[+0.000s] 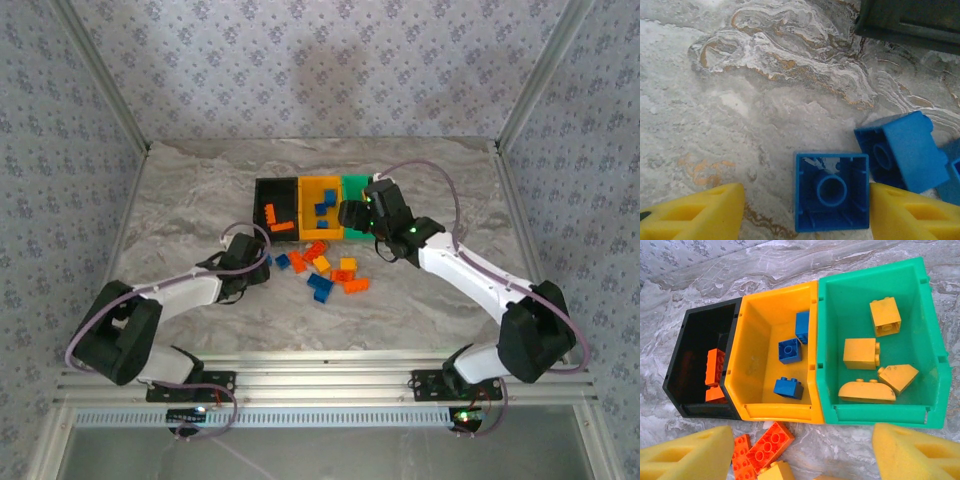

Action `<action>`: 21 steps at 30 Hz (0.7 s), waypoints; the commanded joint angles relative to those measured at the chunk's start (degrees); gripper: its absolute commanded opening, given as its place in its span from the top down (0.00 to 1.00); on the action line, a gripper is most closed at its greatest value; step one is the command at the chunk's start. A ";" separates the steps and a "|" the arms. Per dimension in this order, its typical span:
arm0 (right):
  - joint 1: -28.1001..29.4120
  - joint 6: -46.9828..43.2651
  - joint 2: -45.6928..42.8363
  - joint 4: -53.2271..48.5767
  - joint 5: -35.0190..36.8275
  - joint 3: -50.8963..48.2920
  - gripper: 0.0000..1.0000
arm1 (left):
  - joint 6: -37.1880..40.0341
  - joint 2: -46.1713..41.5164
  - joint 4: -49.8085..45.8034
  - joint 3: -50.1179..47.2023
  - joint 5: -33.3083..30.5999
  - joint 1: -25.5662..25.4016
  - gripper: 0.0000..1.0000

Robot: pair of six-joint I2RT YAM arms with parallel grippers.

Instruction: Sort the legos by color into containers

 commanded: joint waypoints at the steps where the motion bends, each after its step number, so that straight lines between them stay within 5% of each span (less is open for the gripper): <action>1: -0.47 0.56 -1.73 0.43 1.31 -0.46 0.25 | 1.33 1.93 2.32 1.84 0.53 0.36 0.35; 13: -0.57 0.48 -2.08 0.89 0.71 -1.50 0.25 | 3.41 5.88 5.80 2.39 -1.21 1.77 0.56; 21: 0.06 1.56 -2.97 1.75 0.61 -4.15 0.25 | 4.16 -2.74 1.59 0.64 0.04 -0.16 0.69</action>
